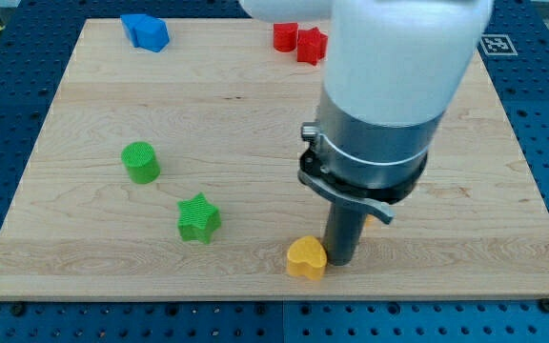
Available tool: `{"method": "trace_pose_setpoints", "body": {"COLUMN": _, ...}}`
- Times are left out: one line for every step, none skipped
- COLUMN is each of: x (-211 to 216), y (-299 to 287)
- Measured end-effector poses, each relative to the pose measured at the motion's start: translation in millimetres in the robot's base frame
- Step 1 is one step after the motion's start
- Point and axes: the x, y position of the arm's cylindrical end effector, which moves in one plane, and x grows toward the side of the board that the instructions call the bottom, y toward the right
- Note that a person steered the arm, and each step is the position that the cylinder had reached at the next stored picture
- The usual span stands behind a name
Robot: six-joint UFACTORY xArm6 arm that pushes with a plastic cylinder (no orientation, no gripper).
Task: Move the yellow heart into the green star
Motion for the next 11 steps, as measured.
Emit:
{"method": "trace_pose_setpoints", "body": {"x": 1, "y": -1}}
{"method": "trace_pose_setpoints", "body": {"x": 18, "y": 9}}
{"method": "trace_pose_setpoints", "body": {"x": 28, "y": 6}}
{"method": "trace_pose_setpoints", "body": {"x": 22, "y": 5}}
{"method": "trace_pose_setpoints", "body": {"x": 21, "y": 13}}
{"method": "trace_pose_setpoints", "body": {"x": 20, "y": 13}}
{"method": "trace_pose_setpoints", "body": {"x": 18, "y": 5}}
{"method": "trace_pose_setpoints", "body": {"x": 18, "y": -28}}
{"method": "trace_pose_setpoints", "body": {"x": 18, "y": -71}}
{"method": "trace_pose_setpoints", "body": {"x": 19, "y": -83}}
{"method": "trace_pose_setpoints", "body": {"x": 21, "y": -74}}
